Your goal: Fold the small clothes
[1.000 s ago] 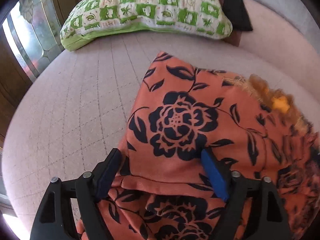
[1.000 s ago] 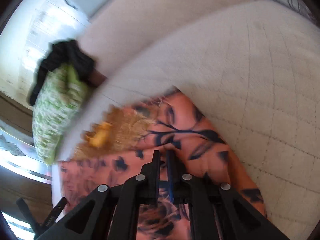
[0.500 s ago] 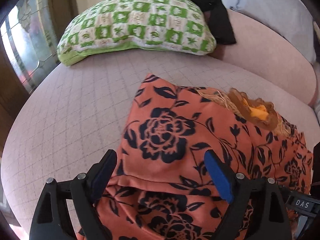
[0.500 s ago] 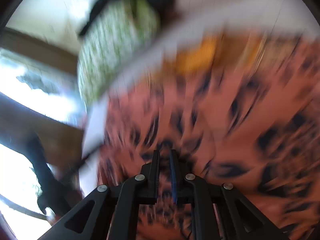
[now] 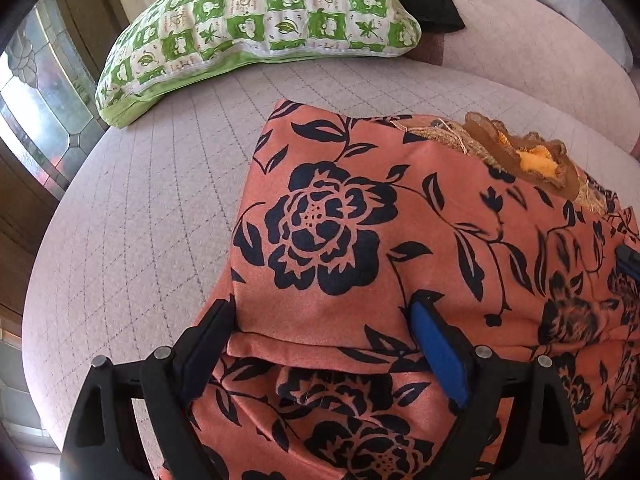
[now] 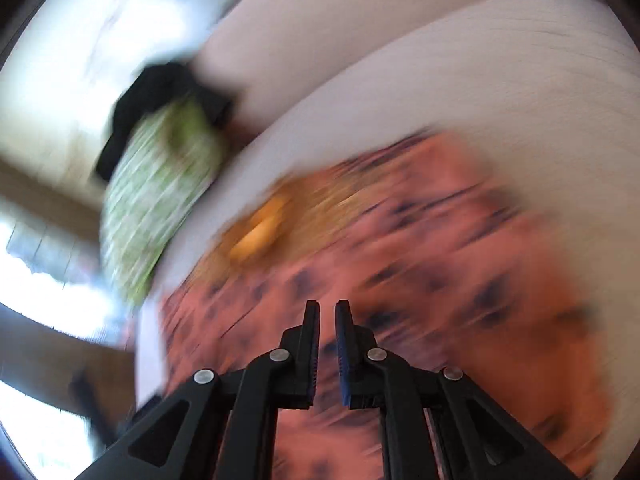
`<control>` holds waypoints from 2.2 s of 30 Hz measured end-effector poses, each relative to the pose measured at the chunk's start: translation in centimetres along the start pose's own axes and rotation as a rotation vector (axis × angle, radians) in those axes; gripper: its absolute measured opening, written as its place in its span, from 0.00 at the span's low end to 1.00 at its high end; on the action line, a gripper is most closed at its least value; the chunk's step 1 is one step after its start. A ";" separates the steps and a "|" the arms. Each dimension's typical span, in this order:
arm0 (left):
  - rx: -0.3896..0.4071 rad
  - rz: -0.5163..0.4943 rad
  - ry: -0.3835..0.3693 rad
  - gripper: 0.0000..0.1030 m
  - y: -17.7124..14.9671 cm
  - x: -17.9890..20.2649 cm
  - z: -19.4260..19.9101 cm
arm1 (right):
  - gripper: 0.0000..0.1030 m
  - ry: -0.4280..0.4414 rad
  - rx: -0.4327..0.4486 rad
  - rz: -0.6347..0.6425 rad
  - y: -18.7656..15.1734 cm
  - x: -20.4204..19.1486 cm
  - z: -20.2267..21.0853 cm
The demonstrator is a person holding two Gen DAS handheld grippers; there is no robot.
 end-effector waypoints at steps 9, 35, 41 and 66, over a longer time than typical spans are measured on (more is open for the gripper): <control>0.064 0.040 -0.026 0.88 0.5 -1.6 1.9 | 0.12 0.183 -0.121 0.031 -1.0 -2.6 0.3; 0.040 0.180 0.003 0.88 -8.0 -14.0 4.1 | 0.92 0.144 -0.115 0.239 -12.0 -2.2 11.6; -0.030 0.278 -0.085 0.85 -15.1 -18.7 5.3 | 0.92 0.138 -0.054 0.196 -15.0 2.0 19.0; -0.286 0.105 -0.155 0.39 -25.5 -15.5 6.8 | 0.92 -0.052 -0.244 -0.050 -24.2 11.6 24.9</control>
Point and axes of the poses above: each gripper's, at about its wrist camera, not at the fingertips, and z roughly against the way its jaws point, x to its right, y to its top, the point moved 2 cm from there along -z, roughly the way its jaws point, and after that the axes turned 9 degrees about y, right-handed, at the moved point
